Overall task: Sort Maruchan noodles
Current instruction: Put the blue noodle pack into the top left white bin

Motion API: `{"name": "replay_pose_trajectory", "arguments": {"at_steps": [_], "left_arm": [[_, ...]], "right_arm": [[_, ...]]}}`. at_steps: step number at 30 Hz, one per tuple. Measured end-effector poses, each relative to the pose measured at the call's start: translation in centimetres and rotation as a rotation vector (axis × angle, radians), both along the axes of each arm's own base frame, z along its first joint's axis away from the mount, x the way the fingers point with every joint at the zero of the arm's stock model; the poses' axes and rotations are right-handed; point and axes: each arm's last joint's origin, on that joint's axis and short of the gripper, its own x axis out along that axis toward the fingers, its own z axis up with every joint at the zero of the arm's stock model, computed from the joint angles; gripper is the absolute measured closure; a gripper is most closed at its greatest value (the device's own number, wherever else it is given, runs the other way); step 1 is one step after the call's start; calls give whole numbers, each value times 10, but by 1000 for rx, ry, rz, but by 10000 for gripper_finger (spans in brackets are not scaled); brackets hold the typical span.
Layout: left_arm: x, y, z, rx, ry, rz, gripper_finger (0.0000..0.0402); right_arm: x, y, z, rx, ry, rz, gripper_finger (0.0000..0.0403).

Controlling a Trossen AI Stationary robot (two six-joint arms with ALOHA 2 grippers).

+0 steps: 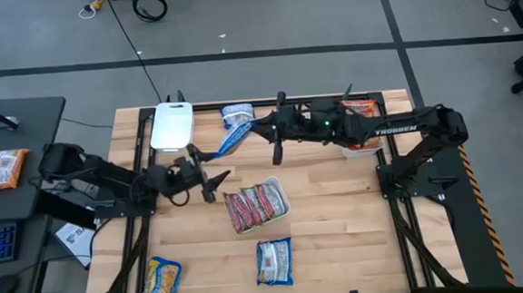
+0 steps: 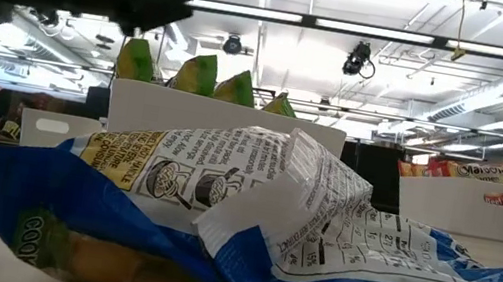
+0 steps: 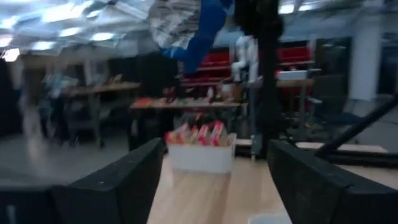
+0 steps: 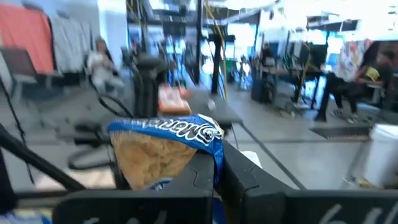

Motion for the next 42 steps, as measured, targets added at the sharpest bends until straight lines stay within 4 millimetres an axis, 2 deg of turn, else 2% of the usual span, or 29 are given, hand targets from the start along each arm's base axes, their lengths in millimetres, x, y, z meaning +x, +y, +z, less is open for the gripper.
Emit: {"name": "replay_pose_trajectory", "arguments": {"at_steps": [6, 9, 13, 17, 23, 31, 42], "left_arm": [[17, 15, 28, 137, -106, -78, 99], [35, 16, 43, 193, -151, -110, 104], [62, 15, 62, 293, -229, -103, 106], [80, 14, 72, 339, -303, -104, 106], [85, 15, 74, 346, -336, -58, 109], [82, 20, 79, 388, -307, 92, 135], [88, 27, 99, 391, -385, 93, 138]], "right_arm": [[0, 24, 16, 50, -195, 75, 392], [3, 32, 18, 70, -262, 76, 392], [9, 36, 17, 100, -293, 51, 392], [10, 36, 19, 162, -309, 61, 392], [9, 43, 19, 160, -299, 23, 392], [6, 53, 23, 103, -332, -26, 392], [6, 48, 22, 99, -325, -82, 392]]}}
